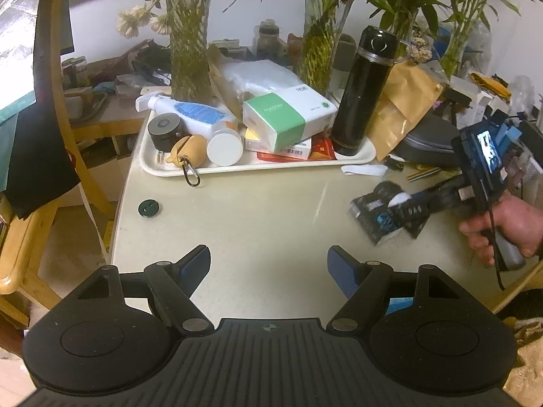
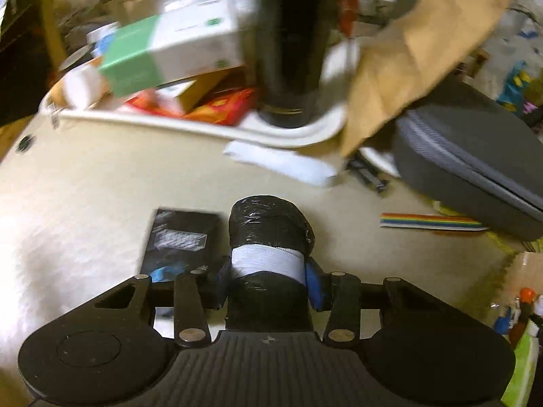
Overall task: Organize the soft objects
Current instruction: 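Lift the wrapped roll with the right tool while the left tool approaches the black snack packet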
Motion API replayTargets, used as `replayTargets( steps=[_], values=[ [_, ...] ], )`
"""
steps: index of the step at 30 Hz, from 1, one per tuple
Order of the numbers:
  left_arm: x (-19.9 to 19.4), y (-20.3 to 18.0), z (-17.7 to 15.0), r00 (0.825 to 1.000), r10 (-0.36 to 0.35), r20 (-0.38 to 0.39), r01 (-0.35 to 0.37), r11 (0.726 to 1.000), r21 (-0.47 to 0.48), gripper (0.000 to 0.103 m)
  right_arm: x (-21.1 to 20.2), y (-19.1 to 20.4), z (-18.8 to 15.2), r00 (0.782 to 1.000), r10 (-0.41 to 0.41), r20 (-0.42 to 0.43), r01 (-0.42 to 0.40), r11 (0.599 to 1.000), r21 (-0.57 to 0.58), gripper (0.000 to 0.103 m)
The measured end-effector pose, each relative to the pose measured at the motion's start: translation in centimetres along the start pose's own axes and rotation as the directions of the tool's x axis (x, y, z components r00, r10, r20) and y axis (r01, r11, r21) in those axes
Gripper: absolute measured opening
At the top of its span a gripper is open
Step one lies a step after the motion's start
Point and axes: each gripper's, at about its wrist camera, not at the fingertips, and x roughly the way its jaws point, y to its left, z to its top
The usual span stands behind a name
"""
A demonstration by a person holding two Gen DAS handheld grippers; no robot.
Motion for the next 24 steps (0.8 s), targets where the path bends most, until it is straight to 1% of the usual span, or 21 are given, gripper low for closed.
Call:
replayTargets(
  steps=[4, 6, 9, 12, 14, 17, 24],
  values=[
    [0.0, 0.1, 0.0, 1.0, 0.015, 0.004, -0.015, 1.0, -0.004, 0.076, -0.5, 1.9, -0.3, 0.998, 0.047, -0.044, -0.049, 0.998, -0.04, 0.047],
    [0.0, 0.2, 0.0, 1.0, 0.02, 0.004, -0.02, 1.0, -0.007, 0.076, -0.7, 2.5, -0.3, 0.994, 0.083, -0.064, -0.087, 0.995, -0.051, 0.047],
    [0.0, 0.4, 0.0, 1.0, 0.029, 0.005, -0.029, 1.0, -0.01, 0.076, -1.1, 3.1, -0.2, 0.983, 0.159, -0.091, -0.164, 0.985, -0.05, 0.047],
    [0.1, 0.7, 0.0, 0.999, 0.033, 0.002, -0.033, 0.999, -0.015, 0.076, -1.5, 3.5, 0.1, 0.972, 0.212, -0.099, -0.218, 0.974, -0.06, 0.047],
    [0.2, 0.9, 0.2, 1.0, 0.022, -0.003, -0.023, 0.999, -0.026, 0.076, -2.2, 3.3, 0.3, 0.972, 0.22, -0.088, -0.225, 0.973, -0.057, 0.047],
    [0.7, 1.2, 0.6, 1.0, 0.005, -0.012, -0.005, 0.999, -0.033, 0.076, -3.6, 2.3, 0.8, 0.976, 0.213, -0.05, -0.215, 0.976, -0.042, 0.047],
    [2.8, 0.9, 2.1, 0.998, -0.031, -0.046, 0.031, 0.999, -0.01, 0.076, -7.6, -0.8, 0.7, 0.983, 0.176, 0.048, -0.177, 0.984, 0.017, 0.047]
  ],
)
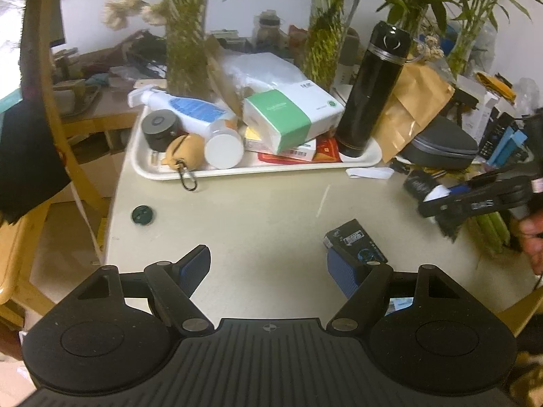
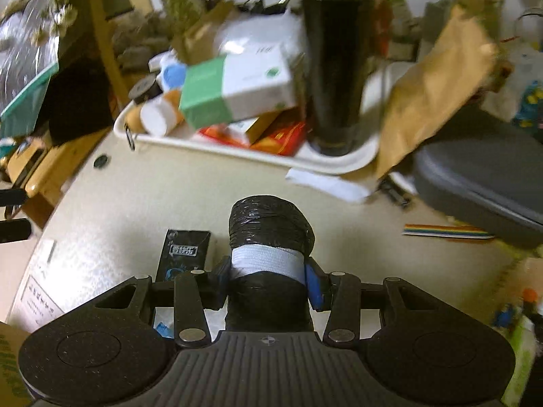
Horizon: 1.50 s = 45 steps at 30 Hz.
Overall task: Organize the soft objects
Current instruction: 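Lift the wrapped roll with the right tool while the left tool approaches the black snack packet, then close the left tool on the black snack packet and lift it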
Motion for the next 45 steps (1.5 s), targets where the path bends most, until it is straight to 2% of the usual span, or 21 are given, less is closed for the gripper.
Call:
replayTargets(
  steps=[6, 15, 19, 26, 32, 37, 43, 45],
  values=[
    [2.5, -0.9, 1.4, 0.995, -0.063, -0.078, 0.064, 0.998, 0.011, 0.076, -4.0, -0.8, -1.1, 0.995, -0.045, 0.084, 0.043, 0.999, 0.02, 0.047],
    [4.5, -3.1, 4.8, 0.981, 0.014, -0.195, -0.004, 0.999, 0.052, 0.076, -8.2, -0.6, -3.0, 0.98, -0.079, 0.182, 0.079, 0.997, 0.009, 0.047],
    [5.6, -4.0, 6.5, 0.957, 0.051, -0.285, -0.041, 0.998, 0.042, 0.076, -9.2, -0.4, -3.5, 0.976, -0.073, 0.204, 0.073, 0.997, 0.01, 0.047],
    [8.8, -6.5, 7.3, 0.893, -0.02, -0.449, -0.019, 0.997, -0.08, 0.076, -10.5, -0.7, -4.3, 0.971, -0.068, 0.229, 0.065, 0.998, 0.021, 0.047],
    [12.6, -8.5, 6.6, 0.847, -0.019, -0.531, -0.062, 0.989, -0.134, 0.076, -11.2, -1.6, -5.2, 0.969, -0.084, 0.233, 0.076, 0.996, 0.042, 0.047],
    [15.4, -9.2, 6.2, 0.826, 0.023, -0.564, -0.12, 0.983, -0.136, 0.076, -11.7, -2.5, -5.9, 0.967, -0.092, 0.237, 0.078, 0.995, 0.067, 0.047],
    [18.3, -9.1, 4.8, 0.782, 0.021, -0.623, -0.167, 0.97, -0.177, 0.075, -12.1, -3.0, -6.3, 0.966, -0.096, 0.241, 0.078, 0.994, 0.083, 0.047],
    [19.0, -9.2, 4.2, 0.773, 0.006, -0.634, -0.158, 0.97, -0.184, 0.065, -12.1, -3.0, -6.4, 0.966, -0.096, 0.241, 0.078, 0.993, 0.084, 0.047]
  ],
)
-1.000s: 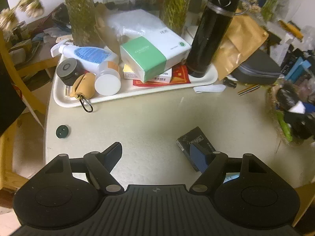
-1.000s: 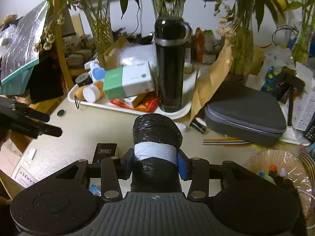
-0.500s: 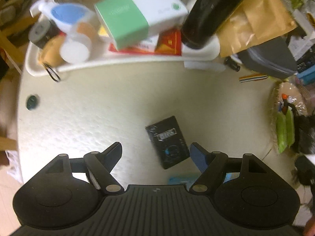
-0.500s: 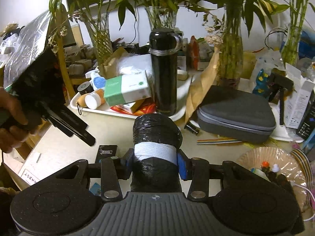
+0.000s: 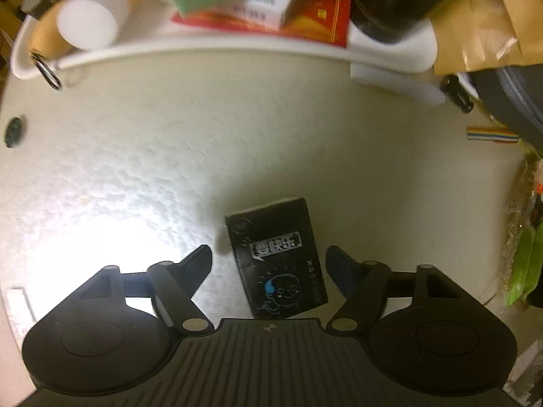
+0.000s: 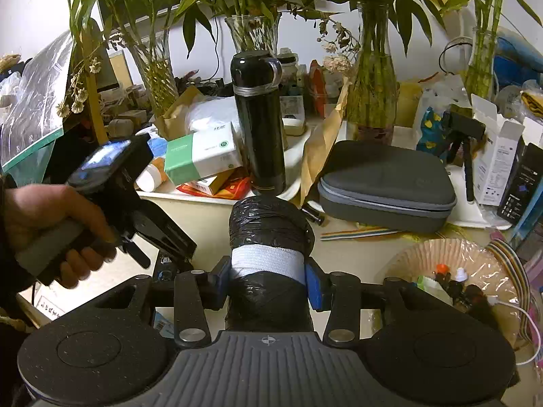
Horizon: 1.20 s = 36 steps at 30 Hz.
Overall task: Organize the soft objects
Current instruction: 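Close the left tool on the black snack packet and lift it, then carry the snack packet to the box with the left tool while the right tool carries the roll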
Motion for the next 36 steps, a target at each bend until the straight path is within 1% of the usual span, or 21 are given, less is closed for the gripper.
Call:
replayTargets(
  steps=[1, 2, 3, 6, 10, 13, 14, 16, 19, 22, 25, 29, 33, 36],
  values=[
    [0.1, -0.1, -0.1, 1.0, 0.006, 0.004, -0.006, 1.0, 0.006, 0.061, 0.0, 0.0, 0.0, 1.0, -0.001, -0.002, 0.001, 1.0, 0.0, 0.047],
    [0.0, -0.3, -0.2, 1.0, 0.023, 0.008, -0.023, 1.0, 0.016, 0.051, 0.1, 0.0, 0.0, 1.0, -0.002, -0.003, 0.002, 1.0, -0.001, 0.047],
    [-0.1, -0.4, -0.4, 0.999, 0.037, 0.01, -0.038, 0.999, 0.032, 0.051, 0.1, 0.1, -0.1, 1.0, -0.004, -0.003, 0.004, 1.0, -0.003, 0.047],
    [-0.7, 0.1, -0.7, 1.0, -0.017, 0.022, 0.016, 0.999, 0.039, 0.051, 0.2, 0.1, -0.1, 1.0, -0.006, -0.005, 0.006, 1.0, -0.004, 0.047],
    [-3.3, 0.7, -1.8, 0.993, -0.016, 0.116, 0.007, 0.997, 0.072, 0.05, 0.4, 0.0, -0.2, 1.0, -0.008, -0.009, 0.008, 1.0, 0.006, 0.047],
    [-6.1, 1.2, -2.8, 0.981, -0.045, 0.191, 0.026, 0.994, 0.102, 0.05, 0.7, -0.4, -0.2, 1.0, -0.007, -0.018, 0.008, 0.999, 0.036, 0.047],
    [-7.3, 1.4, -3.1, 0.974, -0.054, 0.221, 0.03, 0.993, 0.112, 0.05, 0.8, -0.6, -0.2, 1.0, -0.003, -0.023, 0.005, 0.998, 0.061, 0.047],
    [-9.4, 1.7, -4.1, 0.959, -0.074, 0.275, 0.038, 0.99, 0.134, 0.05, 0.9, -1.3, -0.2, 1.0, 0.015, -0.022, -0.012, 0.994, 0.108, 0.047],
    [-12.8, 2.3, -5.8, 0.93, -0.101, 0.354, 0.044, 0.986, 0.164, 0.05, 1.1, -1.8, -0.2, 1.0, 0.023, -0.016, -0.02, 0.989, 0.149, 0.047],
    [-15.2, 2.2, -6.9, 0.9, -0.126, 0.417, 0.052, 0.981, 0.186, 0.05, 1.1, -1.4, -0.2, 1.0, 0.026, -0.012, -0.024, 0.991, 0.134, 0.047],
    [-17.9, 2.4, -8.2, 0.867, -0.153, 0.473, 0.056, 0.975, 0.213, 0.05, 0.8, -0.8, 0.0, 0.998, 0.056, 0.0, -0.056, 0.992, 0.111, 0.047],
    [-20.2, 2.8, -10.0, 0.83, -0.155, 0.536, 0.034, 0.973, 0.228, 0.05, 0.5, -0.1, 0.4, 0.996, 0.093, 0.018, -0.094, 0.989, 0.111, 0.047],
    [-22.0, 3.3, -12.2, 0.789, -0.152, 0.595, 0.008, 0.971, 0.239, 0.05, -0.5, 0.9, 0.4, 0.994, 0.099, 0.043, -0.103, 0.99, 0.094, 0.047],
    [-23.1, 3.4, -14.2, 0.757, -0.139, 0.638, -0.032, 0.968, 0.249, 0.05, -2.0, 1.4, 0.0, 0.992, 0.098, 0.075, -0.104, 0.991, 0.083, 0.047]
  ],
)
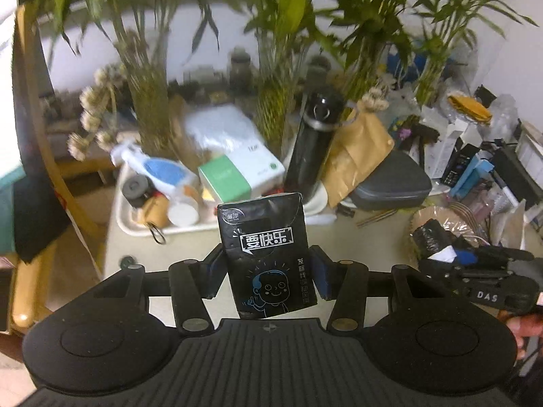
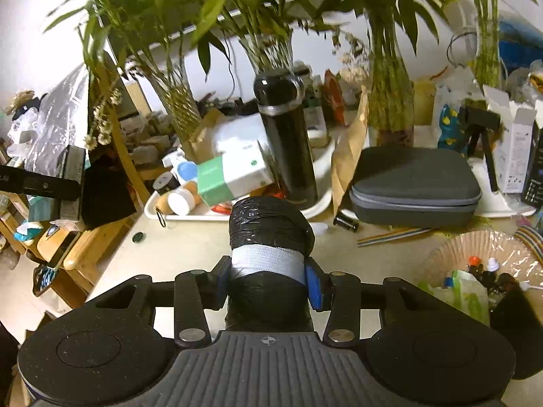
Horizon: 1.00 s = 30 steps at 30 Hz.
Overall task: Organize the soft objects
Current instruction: 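Carry the snack packet to the box with the left tool while the right tool carries the roll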
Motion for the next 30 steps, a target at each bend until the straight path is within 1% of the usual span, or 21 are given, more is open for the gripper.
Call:
replayTargets(
  steps=[3, 6, 9, 17, 22, 30],
  values=[
    [-1.8, -0.3, -0.7, 0.999, 0.022, 0.046, -0.024, 0.999, 0.028, 0.05, -1.3, 0.5, 0.0, 0.999, -0.027, 0.037, 0.028, 0.999, -0.027, 0.047],
    [-3.7, -0.7, -1.4, 0.995, 0.029, 0.097, -0.035, 0.997, 0.063, 0.05, -3.0, 1.0, 0.2, 0.998, -0.031, 0.05, 0.032, 0.999, -0.015, 0.047],
    [-5.6, -1.2, -2.2, 0.99, 0.028, 0.14, -0.042, 0.994, 0.102, 0.05, -5.5, 2.7, 0.1, 0.997, -0.032, 0.07, 0.037, 0.997, -0.069, 0.047],
    [-9.9, -1.8, -5.0, 0.981, -0.031, 0.192, 0.002, 0.989, 0.151, 0.05, -11.1, 5.6, -0.4, 0.997, -0.023, 0.076, 0.031, 0.995, -0.096, 0.047],
    [-11.2, -1.7, -7.2, 0.979, -0.077, 0.188, 0.046, 0.985, 0.164, 0.05, -13.6, 7.4, -1.6, 0.997, -0.017, 0.075, 0.027, 0.989, -0.143, 0.047],
    [-11.1, -1.1, -10.4, 0.985, -0.138, 0.104, 0.122, 0.981, 0.149, 0.05, -15.7, 9.6, -3.1, 0.997, 0.002, 0.073, 0.012, 0.981, -0.192, 0.047]
  ],
)
